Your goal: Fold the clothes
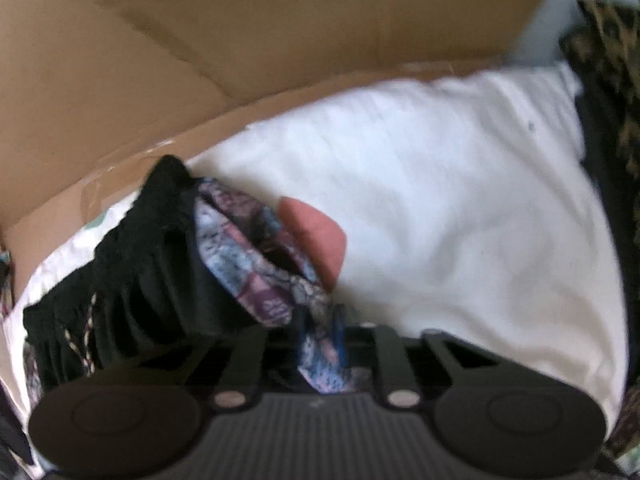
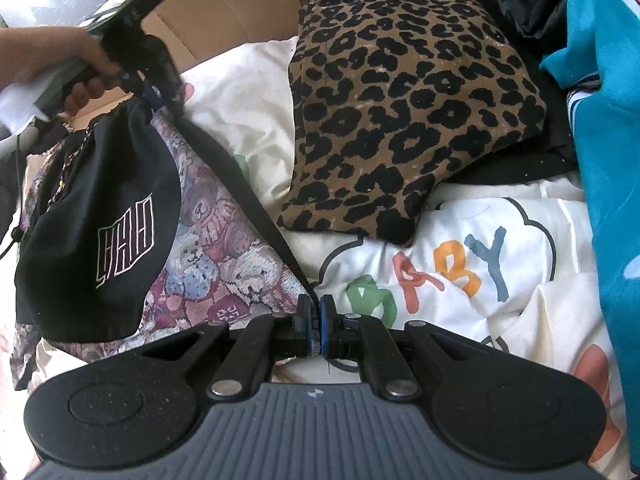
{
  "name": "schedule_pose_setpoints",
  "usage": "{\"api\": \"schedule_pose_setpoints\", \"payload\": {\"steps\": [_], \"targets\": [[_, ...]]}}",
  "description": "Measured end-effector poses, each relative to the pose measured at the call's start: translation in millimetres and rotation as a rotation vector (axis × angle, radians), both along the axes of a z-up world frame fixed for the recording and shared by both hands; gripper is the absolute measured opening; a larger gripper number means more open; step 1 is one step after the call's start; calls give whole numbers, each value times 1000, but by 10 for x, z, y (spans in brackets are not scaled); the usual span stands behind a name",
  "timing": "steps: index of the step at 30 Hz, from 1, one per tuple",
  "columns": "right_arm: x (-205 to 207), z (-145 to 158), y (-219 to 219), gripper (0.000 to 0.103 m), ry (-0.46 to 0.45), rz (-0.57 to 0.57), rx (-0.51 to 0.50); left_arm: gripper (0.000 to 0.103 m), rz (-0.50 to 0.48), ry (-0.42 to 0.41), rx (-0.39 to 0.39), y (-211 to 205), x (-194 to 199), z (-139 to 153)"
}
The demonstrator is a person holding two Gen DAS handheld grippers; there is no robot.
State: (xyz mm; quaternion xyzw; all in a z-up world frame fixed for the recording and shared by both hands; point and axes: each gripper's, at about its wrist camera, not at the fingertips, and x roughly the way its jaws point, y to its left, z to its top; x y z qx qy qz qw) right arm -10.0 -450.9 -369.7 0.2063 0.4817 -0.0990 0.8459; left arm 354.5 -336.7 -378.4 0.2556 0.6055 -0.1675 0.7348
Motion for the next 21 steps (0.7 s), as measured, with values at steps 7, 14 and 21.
{"api": "schedule_pose_setpoints", "payload": {"steps": [7, 14, 21], "targets": [[1, 90, -67, 2, -20, -34, -38, 7, 73, -58, -269, 323, 18, 520], [-45, 119, -303, 0, -6, -111, -55, 7, 161, -38, -398, 415, 124, 422], [-34, 52, -356, 35, -80, -134, 94, 12, 133, -34, -371, 264, 149, 101]]}}
